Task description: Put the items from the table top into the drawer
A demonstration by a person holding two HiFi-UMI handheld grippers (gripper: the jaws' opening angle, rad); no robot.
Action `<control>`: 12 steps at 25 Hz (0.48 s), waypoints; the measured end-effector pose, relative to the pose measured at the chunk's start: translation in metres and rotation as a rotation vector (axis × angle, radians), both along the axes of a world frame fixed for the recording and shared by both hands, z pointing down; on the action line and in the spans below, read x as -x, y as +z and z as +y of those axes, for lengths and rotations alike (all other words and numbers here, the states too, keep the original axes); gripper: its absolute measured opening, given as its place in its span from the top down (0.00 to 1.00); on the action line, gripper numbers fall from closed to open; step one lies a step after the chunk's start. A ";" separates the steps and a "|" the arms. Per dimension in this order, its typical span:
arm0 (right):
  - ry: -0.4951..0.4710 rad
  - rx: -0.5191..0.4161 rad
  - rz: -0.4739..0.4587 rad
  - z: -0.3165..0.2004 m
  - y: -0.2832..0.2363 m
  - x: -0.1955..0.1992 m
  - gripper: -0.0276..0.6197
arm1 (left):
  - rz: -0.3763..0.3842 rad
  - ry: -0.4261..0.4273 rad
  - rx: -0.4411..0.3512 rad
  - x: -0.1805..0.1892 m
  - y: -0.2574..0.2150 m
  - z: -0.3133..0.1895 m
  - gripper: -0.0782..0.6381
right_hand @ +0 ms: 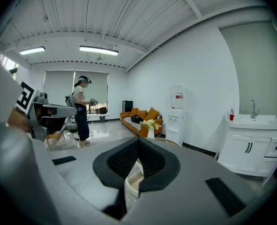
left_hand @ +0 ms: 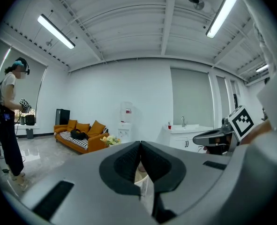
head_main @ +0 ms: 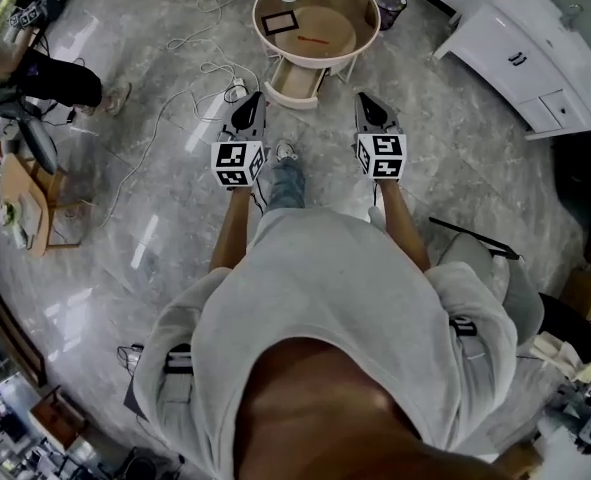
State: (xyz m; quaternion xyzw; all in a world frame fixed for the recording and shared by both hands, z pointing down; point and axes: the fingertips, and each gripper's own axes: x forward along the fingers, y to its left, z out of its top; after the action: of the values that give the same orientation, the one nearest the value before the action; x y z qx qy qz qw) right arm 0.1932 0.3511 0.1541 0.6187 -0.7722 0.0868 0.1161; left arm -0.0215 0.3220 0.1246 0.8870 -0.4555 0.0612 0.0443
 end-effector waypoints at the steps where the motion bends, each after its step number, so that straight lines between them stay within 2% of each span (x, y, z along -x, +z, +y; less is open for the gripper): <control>1: 0.002 0.000 0.005 -0.015 -0.002 0.003 0.92 | 0.003 0.004 0.002 0.003 0.000 -0.016 0.87; 12: 0.015 -0.016 0.072 -0.192 -0.040 0.026 0.92 | 0.053 0.042 0.014 0.022 -0.017 -0.197 0.87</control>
State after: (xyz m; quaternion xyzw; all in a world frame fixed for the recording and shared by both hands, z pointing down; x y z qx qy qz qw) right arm 0.1668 0.1594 0.1143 0.6281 -0.7635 0.0592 0.1382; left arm -0.0435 0.1245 0.1075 0.8974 -0.4349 0.0416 0.0613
